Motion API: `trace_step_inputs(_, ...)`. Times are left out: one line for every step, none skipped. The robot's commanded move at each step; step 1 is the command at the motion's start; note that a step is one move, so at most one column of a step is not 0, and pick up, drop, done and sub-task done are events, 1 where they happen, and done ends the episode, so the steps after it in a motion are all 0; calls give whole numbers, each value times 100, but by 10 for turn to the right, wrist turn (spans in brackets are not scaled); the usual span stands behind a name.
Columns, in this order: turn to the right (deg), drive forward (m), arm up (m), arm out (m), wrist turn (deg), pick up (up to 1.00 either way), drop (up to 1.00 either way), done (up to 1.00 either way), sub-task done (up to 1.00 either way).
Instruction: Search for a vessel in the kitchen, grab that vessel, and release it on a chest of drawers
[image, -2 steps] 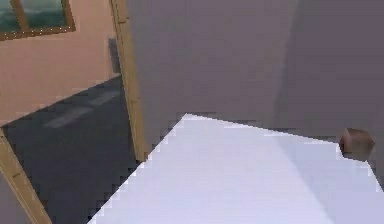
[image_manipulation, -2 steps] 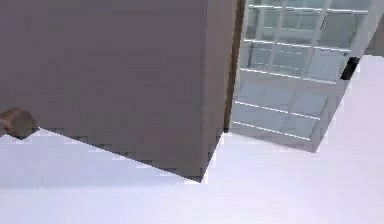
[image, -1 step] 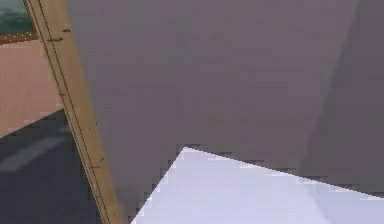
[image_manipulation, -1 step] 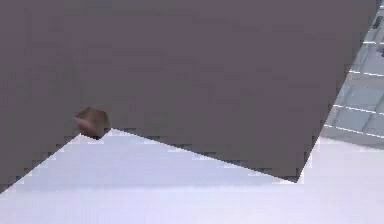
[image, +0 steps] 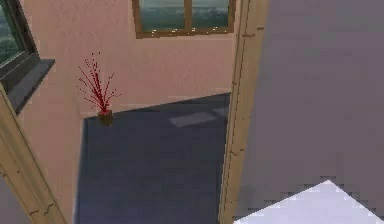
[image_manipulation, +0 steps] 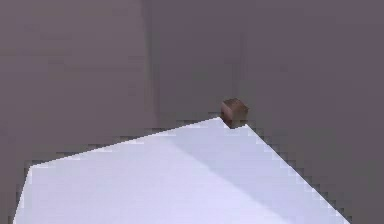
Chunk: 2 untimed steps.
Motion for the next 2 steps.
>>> trace_step_inputs(-150,0,0,0,0,0,0,0,0)
trace_step_inputs(0,45,0,0,0,0,0,0,0)
